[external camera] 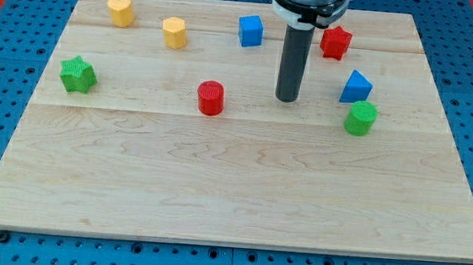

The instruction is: Place the red circle to the left of the blue triangle

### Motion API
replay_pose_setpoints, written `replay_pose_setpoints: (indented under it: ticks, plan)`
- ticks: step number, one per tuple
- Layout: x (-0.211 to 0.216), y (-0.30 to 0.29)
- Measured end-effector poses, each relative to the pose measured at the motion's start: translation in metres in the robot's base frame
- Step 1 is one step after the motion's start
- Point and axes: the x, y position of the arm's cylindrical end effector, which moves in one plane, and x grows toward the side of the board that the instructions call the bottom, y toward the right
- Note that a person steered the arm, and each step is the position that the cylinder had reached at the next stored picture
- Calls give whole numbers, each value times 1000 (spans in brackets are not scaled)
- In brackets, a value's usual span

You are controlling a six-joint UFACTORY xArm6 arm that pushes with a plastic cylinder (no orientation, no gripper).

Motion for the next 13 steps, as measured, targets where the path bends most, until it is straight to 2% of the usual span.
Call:
replay_pose_setpoints:
  ticks: [1, 2, 4, 5, 6, 7, 8, 9, 10, 11, 12, 13]
  plan:
    - [66, -2]
    - [83, -18]
    - [87, -24]
    - [104, -102]
    - [93, -160]
    - [56, -180]
    - [26, -117]
    - [15, -52]
    - [1, -66]
    - [-12, -33]
    - [-1, 27]
    - [1, 51]
